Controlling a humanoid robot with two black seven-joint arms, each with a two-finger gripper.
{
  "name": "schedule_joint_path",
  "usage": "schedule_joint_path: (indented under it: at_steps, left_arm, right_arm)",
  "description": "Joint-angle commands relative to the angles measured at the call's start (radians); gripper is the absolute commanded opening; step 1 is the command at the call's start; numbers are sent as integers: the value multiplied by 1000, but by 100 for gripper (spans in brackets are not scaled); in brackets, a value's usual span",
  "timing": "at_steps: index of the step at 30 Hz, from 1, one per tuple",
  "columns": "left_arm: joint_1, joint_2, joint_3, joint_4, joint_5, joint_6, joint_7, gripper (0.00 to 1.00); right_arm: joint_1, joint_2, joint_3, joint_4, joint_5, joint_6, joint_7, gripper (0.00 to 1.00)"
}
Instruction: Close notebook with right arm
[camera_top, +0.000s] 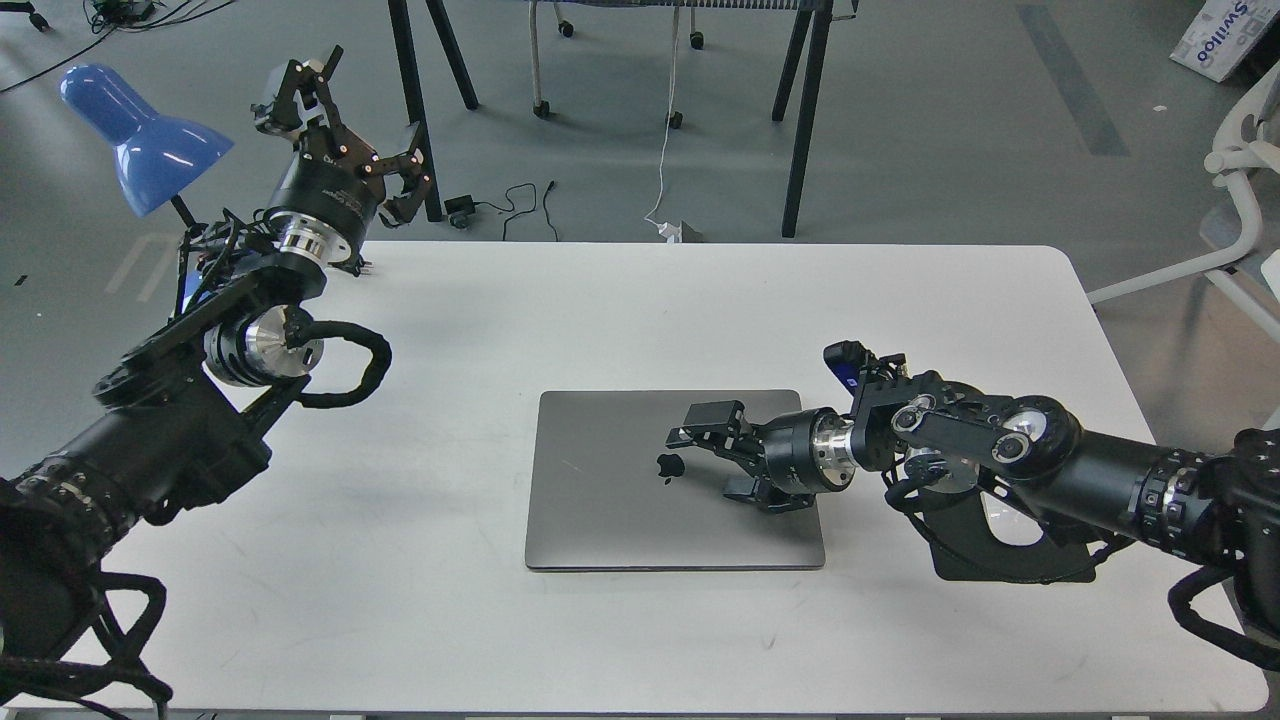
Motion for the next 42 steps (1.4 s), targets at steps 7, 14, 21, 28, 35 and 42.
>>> schedule_joint_path:
  at_steps: [7, 14, 21, 28, 35, 42]
  left_arm:
    - [0, 0, 0, 0, 0, 0, 0, 100]
    - [0, 0, 0, 0, 0, 0, 0, 100]
    - [0, 0, 0, 0, 0, 0, 0, 100]
    - [0, 0, 0, 0, 0, 0, 0, 100]
    - [0, 0, 0, 0, 0, 0, 0, 100]
    - [0, 0, 0, 0, 0, 0, 0, 100]
  right_arm:
    - [5, 3, 517, -185, 2, -24, 4, 100]
    - [25, 3, 820, -231, 13, -31, 9, 100]
    - [1, 3, 1046, -200, 49, 15, 10, 100]
    - [-25, -2, 1105, -193, 305, 29, 10, 100]
    - [-77, -2, 1151, -180, 401, 33, 10, 100]
    - [-166, -4, 1157, -85, 401, 33, 10, 100]
